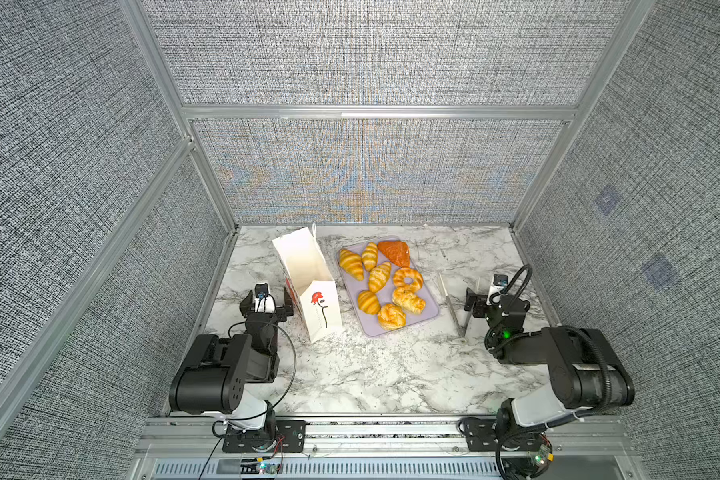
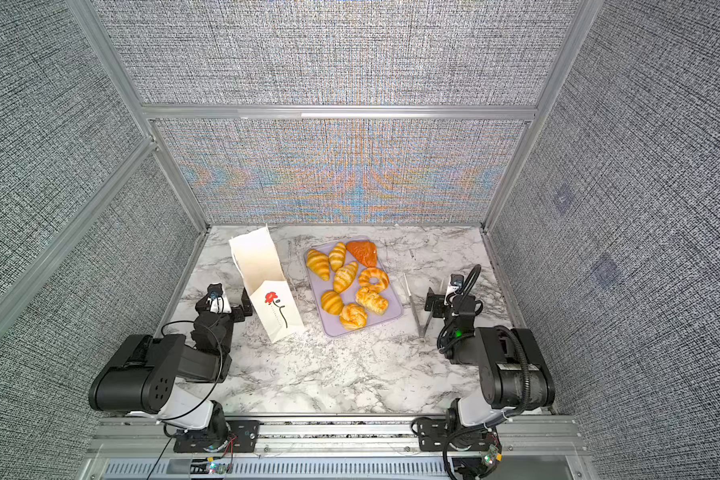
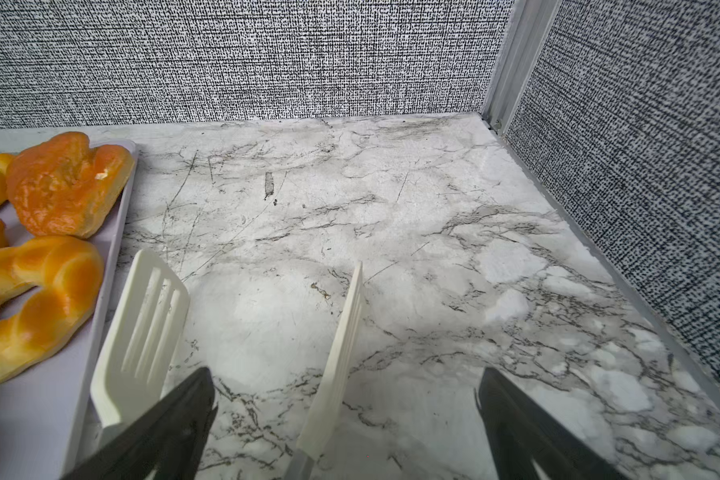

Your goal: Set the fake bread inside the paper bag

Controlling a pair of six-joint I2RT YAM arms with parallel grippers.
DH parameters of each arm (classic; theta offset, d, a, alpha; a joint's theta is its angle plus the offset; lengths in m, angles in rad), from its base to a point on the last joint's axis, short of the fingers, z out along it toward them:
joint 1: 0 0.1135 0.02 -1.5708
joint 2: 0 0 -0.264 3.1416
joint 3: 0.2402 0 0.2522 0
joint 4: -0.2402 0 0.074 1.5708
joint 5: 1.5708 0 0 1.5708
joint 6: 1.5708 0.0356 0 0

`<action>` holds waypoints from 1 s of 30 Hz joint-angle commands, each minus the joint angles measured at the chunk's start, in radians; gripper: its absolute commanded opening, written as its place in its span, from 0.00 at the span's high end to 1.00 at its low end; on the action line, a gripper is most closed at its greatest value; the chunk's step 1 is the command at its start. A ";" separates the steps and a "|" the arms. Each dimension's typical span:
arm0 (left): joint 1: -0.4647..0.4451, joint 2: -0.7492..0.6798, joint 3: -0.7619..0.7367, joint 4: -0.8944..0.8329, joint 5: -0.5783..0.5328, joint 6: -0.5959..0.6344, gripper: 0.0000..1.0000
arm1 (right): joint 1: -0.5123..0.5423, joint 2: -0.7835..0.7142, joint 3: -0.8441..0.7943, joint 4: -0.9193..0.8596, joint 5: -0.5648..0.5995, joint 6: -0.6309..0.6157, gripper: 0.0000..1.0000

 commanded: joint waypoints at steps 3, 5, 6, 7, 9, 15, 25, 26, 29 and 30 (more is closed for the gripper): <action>0.000 0.001 0.001 0.024 0.009 -0.001 0.01 | 0.001 -0.002 0.000 0.022 0.003 0.004 0.01; 0.000 0.000 0.001 0.025 0.009 0.000 0.01 | 0.002 -0.003 0.001 0.021 0.002 0.004 0.01; 0.000 0.000 0.000 0.024 0.009 -0.001 0.01 | 0.002 -0.002 0.001 0.021 0.002 0.003 0.01; 0.000 0.001 0.001 0.025 0.009 0.000 0.01 | 0.001 -0.002 0.003 0.021 0.001 0.004 0.00; -0.001 0.000 0.000 0.024 0.009 -0.001 0.01 | 0.000 -0.003 0.004 0.019 0.002 0.004 0.01; -0.001 0.001 0.001 0.024 0.009 -0.001 0.01 | 0.002 -0.003 0.002 0.019 0.002 0.004 0.01; 0.000 0.000 0.004 0.018 0.011 -0.002 0.01 | -0.003 -0.002 0.002 0.019 -0.005 0.007 0.01; -0.001 0.000 0.004 0.018 0.011 -0.003 0.01 | -0.003 -0.003 0.000 0.019 -0.007 0.006 0.01; 0.000 -0.001 0.002 0.019 0.011 -0.002 0.01 | -0.006 -0.004 0.000 0.018 -0.010 0.009 0.01; 0.000 -0.003 0.001 0.021 0.011 -0.003 0.01 | -0.005 -0.009 0.006 0.005 -0.009 0.012 0.01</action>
